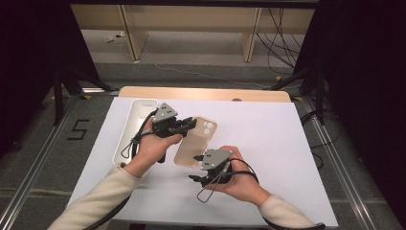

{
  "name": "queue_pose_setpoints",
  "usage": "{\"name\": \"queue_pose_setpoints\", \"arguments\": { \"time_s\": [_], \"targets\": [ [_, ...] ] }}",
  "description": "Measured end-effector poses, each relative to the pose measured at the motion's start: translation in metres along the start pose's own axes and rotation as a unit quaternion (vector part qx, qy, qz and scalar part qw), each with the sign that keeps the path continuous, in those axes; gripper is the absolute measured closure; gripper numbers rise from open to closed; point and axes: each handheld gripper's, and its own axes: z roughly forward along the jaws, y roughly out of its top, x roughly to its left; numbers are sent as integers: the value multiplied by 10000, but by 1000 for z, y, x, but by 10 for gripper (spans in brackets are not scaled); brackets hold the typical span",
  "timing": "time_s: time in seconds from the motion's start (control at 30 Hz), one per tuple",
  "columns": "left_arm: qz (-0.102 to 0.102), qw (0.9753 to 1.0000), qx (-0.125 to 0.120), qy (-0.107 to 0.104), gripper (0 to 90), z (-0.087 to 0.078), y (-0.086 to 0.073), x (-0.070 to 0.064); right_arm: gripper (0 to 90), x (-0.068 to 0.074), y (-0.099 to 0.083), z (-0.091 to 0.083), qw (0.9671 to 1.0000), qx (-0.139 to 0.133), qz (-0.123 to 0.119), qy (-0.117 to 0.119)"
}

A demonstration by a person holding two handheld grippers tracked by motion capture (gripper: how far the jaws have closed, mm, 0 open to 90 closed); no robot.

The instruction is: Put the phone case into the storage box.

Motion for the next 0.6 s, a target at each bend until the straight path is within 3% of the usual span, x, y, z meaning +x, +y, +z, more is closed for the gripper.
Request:
{"name": "queue_pose_setpoints", "arguments": {
  "time_s": [0.3,0.6],
  "targets": [
    [124,9998,-114,66,820,-4,-7,3,303,-3,-7,-6,9995,-97,272,-121],
    [198,9996,-188,87,820,-7,-9,5,265,-5,-14,-13,9986,-156,467,-172]
  ]
}}
